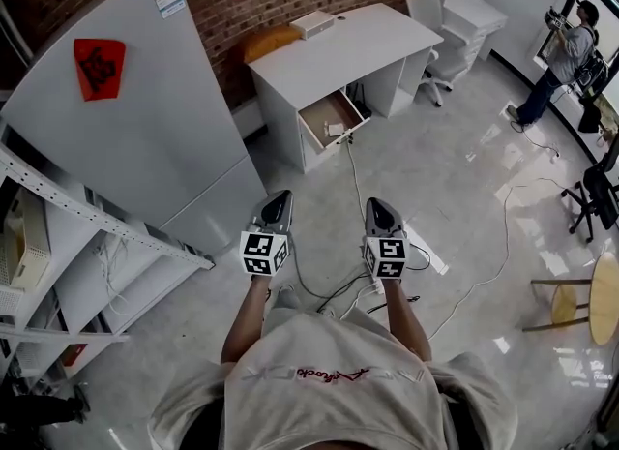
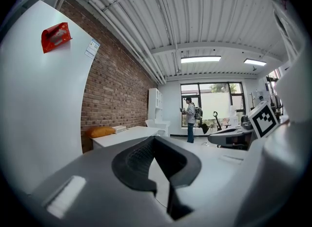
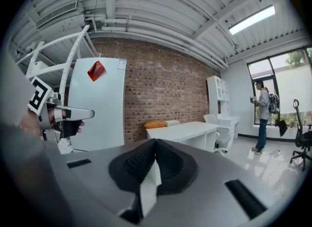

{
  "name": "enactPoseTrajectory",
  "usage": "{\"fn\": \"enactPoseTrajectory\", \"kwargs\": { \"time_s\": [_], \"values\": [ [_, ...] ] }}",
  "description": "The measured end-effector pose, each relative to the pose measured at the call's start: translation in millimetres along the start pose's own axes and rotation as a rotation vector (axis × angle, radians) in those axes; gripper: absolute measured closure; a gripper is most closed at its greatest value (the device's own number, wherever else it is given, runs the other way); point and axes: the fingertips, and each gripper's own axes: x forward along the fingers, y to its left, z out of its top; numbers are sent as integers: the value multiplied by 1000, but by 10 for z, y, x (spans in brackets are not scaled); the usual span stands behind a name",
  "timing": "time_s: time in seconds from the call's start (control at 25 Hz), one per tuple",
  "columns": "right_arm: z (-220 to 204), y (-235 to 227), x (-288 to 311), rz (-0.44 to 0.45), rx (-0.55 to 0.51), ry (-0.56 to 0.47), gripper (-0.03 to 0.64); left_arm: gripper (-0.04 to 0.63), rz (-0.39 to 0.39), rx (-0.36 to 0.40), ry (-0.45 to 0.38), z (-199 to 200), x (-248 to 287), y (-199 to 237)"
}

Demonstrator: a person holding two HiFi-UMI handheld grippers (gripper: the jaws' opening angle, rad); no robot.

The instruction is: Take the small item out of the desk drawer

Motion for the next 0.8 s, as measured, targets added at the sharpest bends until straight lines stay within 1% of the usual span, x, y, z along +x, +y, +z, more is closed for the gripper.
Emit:
{"fn": "enactPoseTrajectory", "kwargs": {
  "time_s": [0.2,0.44,0.8],
  "values": [
    [-8,-68,93,11,-4,0,606,588,9,1,-6,-3,93,12],
    [6,-105,301,22,-13,-3,606,588,14,-4,-4,-43,257,137],
    [27,-354,721,-10,-19,4,606,588,-34,-3,-13,-28,835,283]
  ]
}}
